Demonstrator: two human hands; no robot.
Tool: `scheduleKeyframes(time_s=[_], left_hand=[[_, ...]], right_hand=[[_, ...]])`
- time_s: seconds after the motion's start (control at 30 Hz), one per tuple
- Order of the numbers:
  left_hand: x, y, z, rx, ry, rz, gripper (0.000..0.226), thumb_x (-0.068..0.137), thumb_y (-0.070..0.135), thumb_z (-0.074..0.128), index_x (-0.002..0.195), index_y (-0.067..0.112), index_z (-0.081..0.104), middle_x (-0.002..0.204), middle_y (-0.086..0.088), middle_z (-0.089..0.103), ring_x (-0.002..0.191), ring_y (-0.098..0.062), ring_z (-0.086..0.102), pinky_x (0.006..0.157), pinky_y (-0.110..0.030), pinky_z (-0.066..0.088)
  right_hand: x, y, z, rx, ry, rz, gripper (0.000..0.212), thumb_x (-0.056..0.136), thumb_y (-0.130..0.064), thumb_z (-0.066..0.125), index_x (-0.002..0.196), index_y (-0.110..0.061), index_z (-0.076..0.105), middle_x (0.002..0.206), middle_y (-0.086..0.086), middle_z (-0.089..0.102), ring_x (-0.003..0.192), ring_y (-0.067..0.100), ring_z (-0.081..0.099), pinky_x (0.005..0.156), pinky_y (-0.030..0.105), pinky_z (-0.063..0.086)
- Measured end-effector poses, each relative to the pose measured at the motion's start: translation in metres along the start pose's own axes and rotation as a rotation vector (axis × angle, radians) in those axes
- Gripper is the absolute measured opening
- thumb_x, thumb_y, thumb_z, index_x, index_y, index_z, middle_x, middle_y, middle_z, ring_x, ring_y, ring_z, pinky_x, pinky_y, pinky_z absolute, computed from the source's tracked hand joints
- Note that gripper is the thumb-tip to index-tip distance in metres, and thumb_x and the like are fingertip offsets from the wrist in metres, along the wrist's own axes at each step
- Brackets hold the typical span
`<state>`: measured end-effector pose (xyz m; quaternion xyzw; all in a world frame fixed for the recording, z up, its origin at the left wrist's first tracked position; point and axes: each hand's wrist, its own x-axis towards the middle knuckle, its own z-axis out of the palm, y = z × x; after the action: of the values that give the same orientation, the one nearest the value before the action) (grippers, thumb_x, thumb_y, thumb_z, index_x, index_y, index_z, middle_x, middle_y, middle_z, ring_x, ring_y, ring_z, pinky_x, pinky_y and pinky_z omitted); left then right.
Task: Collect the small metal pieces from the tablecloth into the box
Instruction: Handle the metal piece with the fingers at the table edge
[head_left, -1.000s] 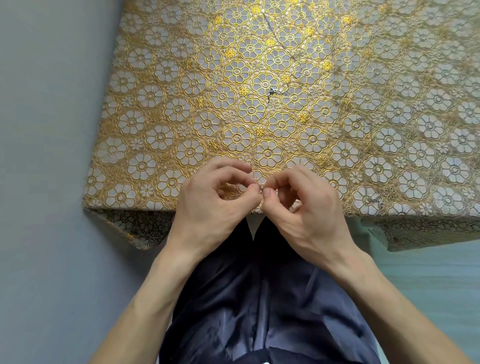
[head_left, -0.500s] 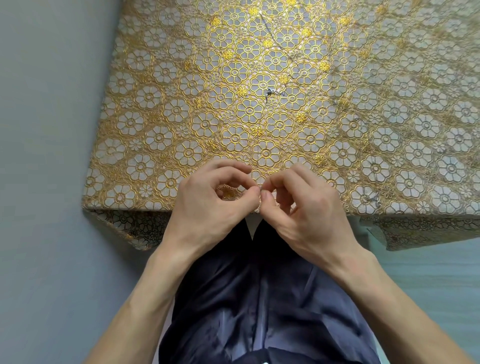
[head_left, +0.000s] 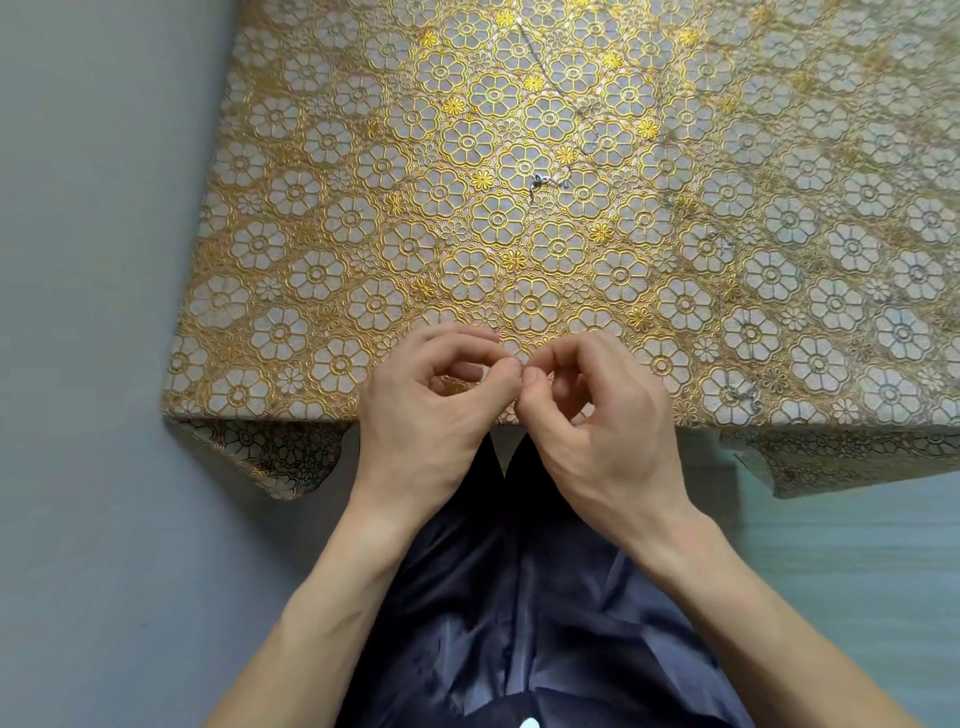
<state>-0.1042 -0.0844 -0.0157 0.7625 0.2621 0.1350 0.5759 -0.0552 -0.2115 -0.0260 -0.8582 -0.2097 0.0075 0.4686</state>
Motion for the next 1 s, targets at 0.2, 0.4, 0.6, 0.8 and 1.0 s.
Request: scheduleKeyframes(time_s=[0.2, 0.4, 0.6, 0.8, 1.0], left_hand=[[-0.001, 0.001, 0.003, -0.144, 0.018, -0.123, 0.002, 0.071, 0.036, 0.076, 0.071, 0.034, 0.076, 0.082, 0.012, 0.071, 0.070, 0.002, 0.063, 0.070, -0.017, 0.046], [-0.001, -0.001, -0.004, -0.108, -0.035, -0.136, 0.023, 0.066, 0.049, 0.067, 0.075, 0.029, 0.074, 0.084, 0.010, 0.072, 0.071, -0.004, 0.063, 0.070, -0.026, 0.052], [0.002, 0.000, -0.010, -0.156, -0.030, -0.151, 0.011, 0.074, 0.034, 0.072, 0.076, 0.024, 0.072, 0.069, 0.009, 0.068, 0.068, -0.009, 0.058, 0.065, -0.018, 0.046], [0.000, 0.003, -0.016, 0.101, -0.132, -0.009, 0.009, 0.079, 0.041, 0.070, 0.083, 0.034, 0.073, 0.088, 0.017, 0.071, 0.072, -0.003, 0.064, 0.064, -0.019, 0.045], [0.000, 0.007, -0.019, 0.313, -0.170, 0.212, 0.003, 0.081, 0.032, 0.077, 0.083, 0.031, 0.077, 0.101, 0.014, 0.068, 0.081, -0.007, 0.064, 0.065, -0.007, 0.038]], right_hand=[[-0.006, 0.002, 0.005, -0.037, 0.083, -0.065, 0.010, 0.089, -0.022, 0.061, 0.088, -0.013, 0.063, 0.081, -0.011, 0.049, 0.067, 0.003, 0.043, 0.066, 0.005, 0.034], [-0.008, 0.005, 0.003, -0.004, 0.064, -0.082, 0.011, 0.090, -0.021, 0.061, 0.090, -0.010, 0.065, 0.083, -0.010, 0.050, 0.068, 0.000, 0.043, 0.065, 0.004, 0.035], [-0.007, 0.007, -0.002, 0.072, 0.060, -0.028, 0.003, 0.087, -0.011, 0.068, 0.089, -0.012, 0.066, 0.083, -0.017, 0.050, 0.071, -0.002, 0.050, 0.059, 0.004, 0.035], [-0.007, 0.011, -0.007, 0.053, 0.033, -0.074, 0.003, 0.088, -0.011, 0.069, 0.087, -0.011, 0.066, 0.081, -0.010, 0.053, 0.067, 0.003, 0.051, 0.060, 0.004, 0.035], [-0.005, 0.016, -0.011, -0.031, -0.014, -0.178, 0.004, 0.089, -0.014, 0.068, 0.089, -0.010, 0.068, 0.082, -0.007, 0.052, 0.062, 0.007, 0.049, 0.057, 0.009, 0.041]])
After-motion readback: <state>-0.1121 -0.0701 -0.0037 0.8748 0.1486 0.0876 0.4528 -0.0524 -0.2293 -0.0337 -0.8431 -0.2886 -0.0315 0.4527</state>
